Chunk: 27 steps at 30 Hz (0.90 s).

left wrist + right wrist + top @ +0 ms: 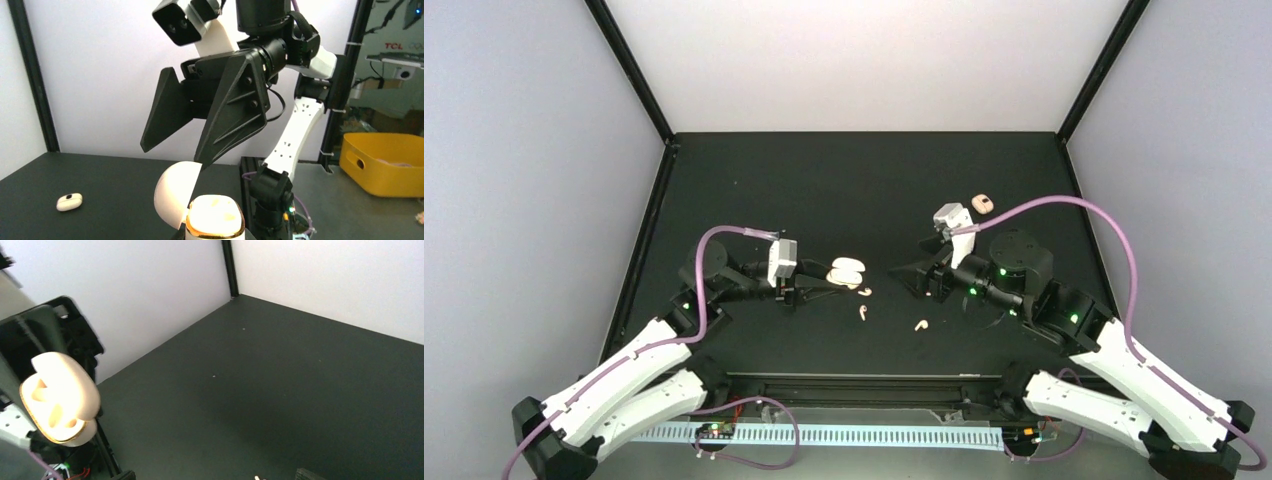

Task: Insert the wireless bluetooth earbuds into the charging case
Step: Open the charging case, then adjust the charging case.

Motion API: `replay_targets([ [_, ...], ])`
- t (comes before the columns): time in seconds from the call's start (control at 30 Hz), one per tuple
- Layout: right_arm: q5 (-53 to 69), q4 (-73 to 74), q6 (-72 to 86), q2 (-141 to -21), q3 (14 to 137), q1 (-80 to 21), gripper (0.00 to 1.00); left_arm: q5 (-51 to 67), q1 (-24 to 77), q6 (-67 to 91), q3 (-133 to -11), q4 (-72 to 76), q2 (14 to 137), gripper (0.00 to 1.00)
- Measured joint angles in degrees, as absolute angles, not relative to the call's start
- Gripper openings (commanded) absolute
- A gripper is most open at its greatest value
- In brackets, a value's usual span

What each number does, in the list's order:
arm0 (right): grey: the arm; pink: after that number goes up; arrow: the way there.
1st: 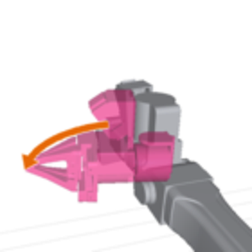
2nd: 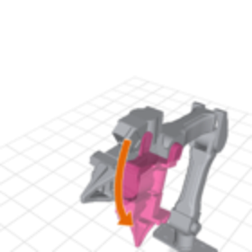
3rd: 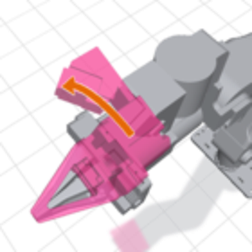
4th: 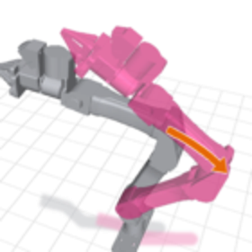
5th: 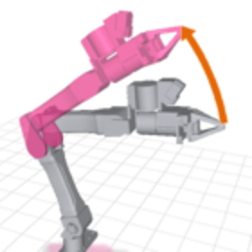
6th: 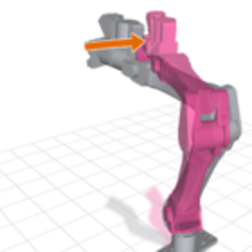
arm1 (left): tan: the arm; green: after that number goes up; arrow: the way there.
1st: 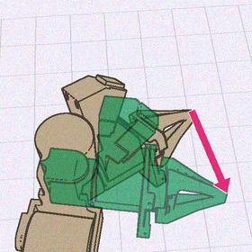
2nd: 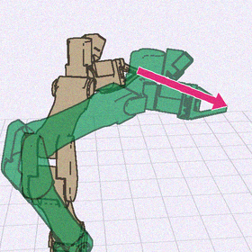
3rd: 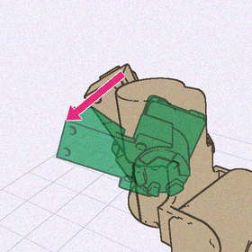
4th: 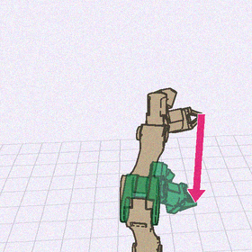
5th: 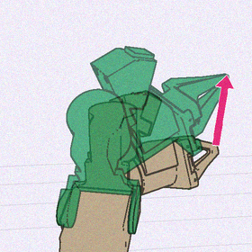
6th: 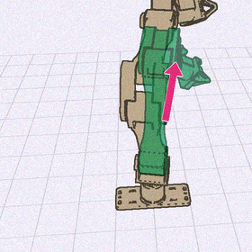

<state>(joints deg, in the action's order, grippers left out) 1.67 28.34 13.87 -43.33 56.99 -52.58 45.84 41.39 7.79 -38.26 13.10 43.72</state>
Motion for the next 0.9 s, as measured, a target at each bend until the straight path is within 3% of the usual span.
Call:
replay_targets([
  [0.2, -3.6, 30.3, 19.0, -48.6, 57.3, -50.9, 0.79, 40.4, 40.9, 10.2, -33.2, 16.8, 37.6, 0.02],
  [0.33, -1.8, 30.2, 23.2, -51.5, 51.9, -43.9, 0.75, 38.7, 40.1, 11.1, -32.8, 17.5, 33.8, 0.02],
  [0.57, 11.0, 24.0, 24.3, -45.7, 46.1, -42.1, 0.80, 38.9, 39.7, 14.1, -30.2, 18.6, 31.7, 0.02],
  [0.9, 24.3, 19.7, 16.3, -44.6, 58.5, -46.3, 0.77, 45.1, 39.7, 18.8, -29.2, 22.1, 36.8, 0.01],
])
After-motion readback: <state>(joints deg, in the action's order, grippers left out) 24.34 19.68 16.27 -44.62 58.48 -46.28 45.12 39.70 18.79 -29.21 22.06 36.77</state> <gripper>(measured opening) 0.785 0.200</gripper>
